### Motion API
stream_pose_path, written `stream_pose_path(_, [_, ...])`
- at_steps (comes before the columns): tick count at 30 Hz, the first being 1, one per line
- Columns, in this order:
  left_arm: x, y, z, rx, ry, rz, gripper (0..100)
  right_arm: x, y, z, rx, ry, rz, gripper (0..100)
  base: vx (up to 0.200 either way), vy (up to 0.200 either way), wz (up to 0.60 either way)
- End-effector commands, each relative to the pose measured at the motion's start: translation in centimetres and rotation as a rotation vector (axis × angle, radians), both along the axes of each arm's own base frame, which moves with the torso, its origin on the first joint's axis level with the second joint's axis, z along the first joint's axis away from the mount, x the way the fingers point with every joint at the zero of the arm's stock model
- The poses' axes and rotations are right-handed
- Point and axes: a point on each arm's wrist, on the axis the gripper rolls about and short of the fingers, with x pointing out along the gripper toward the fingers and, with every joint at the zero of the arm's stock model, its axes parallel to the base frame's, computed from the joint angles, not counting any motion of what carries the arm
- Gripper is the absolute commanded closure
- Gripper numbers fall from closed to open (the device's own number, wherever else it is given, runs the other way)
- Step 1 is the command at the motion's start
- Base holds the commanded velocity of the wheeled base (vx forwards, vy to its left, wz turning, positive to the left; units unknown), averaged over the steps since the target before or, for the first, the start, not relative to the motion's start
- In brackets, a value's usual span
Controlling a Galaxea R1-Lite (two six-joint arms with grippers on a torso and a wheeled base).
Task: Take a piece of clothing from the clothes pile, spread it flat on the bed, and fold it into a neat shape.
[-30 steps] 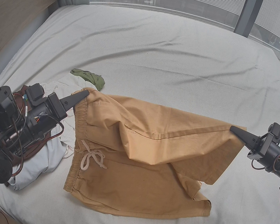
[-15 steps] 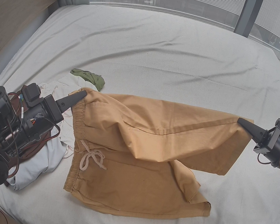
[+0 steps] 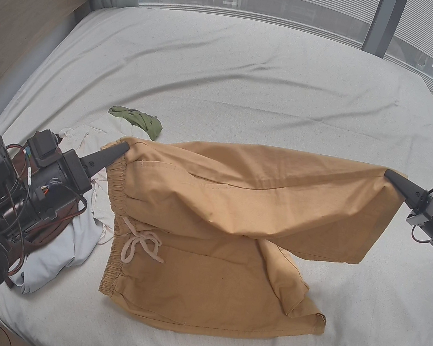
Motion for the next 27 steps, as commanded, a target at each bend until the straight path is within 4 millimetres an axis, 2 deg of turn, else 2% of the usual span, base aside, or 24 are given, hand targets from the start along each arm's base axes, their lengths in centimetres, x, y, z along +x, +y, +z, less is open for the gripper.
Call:
stream_pose_path(1, [-0.2, 0.1, -0.3, 0.021, -0.002, -0.012, 100, 0.2, -0.6, 0.1, 0.006, 0.000, -0.020, 100, 0.000, 0.000, 0.00])
stream_pose_path(6, [-0.5, 0.1, -0.4, 0.047, -0.012, -0.029, 100, 0.2, -1.0, 0.3, 0.018, 0.006, -0.034, 100, 0.000, 0.000, 0.00])
stream_pose_path(11, [-0.7, 1.0, -0.6, 0.072, -0.019, -0.036, 100, 0.3, -1.5, 0.5, 0.018, -0.001, -0.054, 100, 0.000, 0.000, 0.00])
stream_pose_path(19, [-1.9, 1.6, -0.5, 0.102, -0.034, -0.089, 100, 0.3, -1.9, 0.6, 0.017, -0.007, -0.067, 100, 0.000, 0.000, 0.00])
stream_pose_path(27, [-1.6, 1.7, -0.4, 0.101, -0.038, -0.086, 100, 0.4, -2.1, 0.7, 0.017, -0.008, -0.076, 100, 0.000, 0.000, 0.00])
